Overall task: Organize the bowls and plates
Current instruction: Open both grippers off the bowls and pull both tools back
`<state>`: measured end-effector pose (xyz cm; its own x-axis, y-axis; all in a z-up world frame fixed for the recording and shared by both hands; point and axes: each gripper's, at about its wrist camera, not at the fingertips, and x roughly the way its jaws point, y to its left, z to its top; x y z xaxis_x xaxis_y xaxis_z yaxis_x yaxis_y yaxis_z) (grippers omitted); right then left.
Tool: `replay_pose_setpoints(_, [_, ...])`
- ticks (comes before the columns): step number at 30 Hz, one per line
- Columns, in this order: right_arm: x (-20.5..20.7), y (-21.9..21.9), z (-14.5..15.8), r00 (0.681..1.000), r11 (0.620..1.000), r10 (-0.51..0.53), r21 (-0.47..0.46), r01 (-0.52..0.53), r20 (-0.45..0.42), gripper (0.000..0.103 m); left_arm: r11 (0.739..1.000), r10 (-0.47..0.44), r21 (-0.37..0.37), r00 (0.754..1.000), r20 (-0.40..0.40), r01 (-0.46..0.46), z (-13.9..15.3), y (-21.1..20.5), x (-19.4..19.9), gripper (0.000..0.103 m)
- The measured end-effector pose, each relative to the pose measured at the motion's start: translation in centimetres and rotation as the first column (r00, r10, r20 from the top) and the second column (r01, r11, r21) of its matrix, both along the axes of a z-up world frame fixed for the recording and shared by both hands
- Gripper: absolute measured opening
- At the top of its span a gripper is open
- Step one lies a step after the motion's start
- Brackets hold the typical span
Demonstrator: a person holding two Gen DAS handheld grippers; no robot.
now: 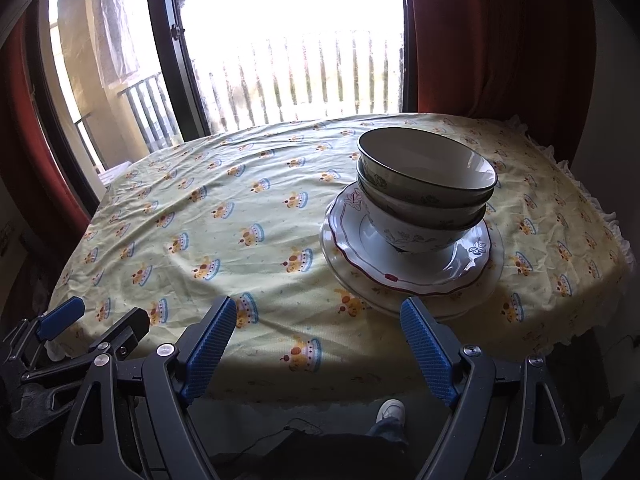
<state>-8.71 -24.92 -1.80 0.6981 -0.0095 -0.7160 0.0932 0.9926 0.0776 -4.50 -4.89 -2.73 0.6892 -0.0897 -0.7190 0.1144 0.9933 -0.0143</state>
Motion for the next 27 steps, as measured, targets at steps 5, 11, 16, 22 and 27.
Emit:
replay_pose_setpoints(5, [0.05, -0.08, 0.28, 1.0, 1.0, -0.005, -0.003, 0.005, 0.008, 0.086, 1.0, 0.005, -0.007, 1.0, 0.008, -0.005, 0.28, 0.07, 0.17, 0.09])
replay_pose_setpoints(11, [0.15, 0.04, 0.46, 1.0, 1.0, 0.005, -0.007, -0.005, 0.014, 0.086, 1.0, 0.013, -0.003, 1.0, 0.011, -0.013, 0.36, 0.05, 0.38, 0.091])
replay_pose_setpoints(16, [0.28, -0.11, 0.42, 1.0, 1.0, 0.002, -0.006, -0.002, 0.009, 0.086, 1.0, 0.011, -0.016, 1.0, 0.002, -0.011, 0.28, 0.05, 0.58, 0.091])
replay_pose_setpoints(22, [0.32, -0.16, 0.53, 1.0, 1.0, 0.002, -0.008, -0.002, 0.016, 0.086, 1.0, 0.015, -0.014, 1.0, 0.011, -0.015, 0.43, 0.04, 0.66, 0.092])
replay_pose_setpoints(27, [0.42, -0.14, 0.56, 1.0, 1.0, 0.0, -0.009, 0.0, 0.015, 0.086, 1.0, 0.016, -0.014, 1.0, 0.007, -0.016, 0.41, 0.13, 0.79, 0.093])
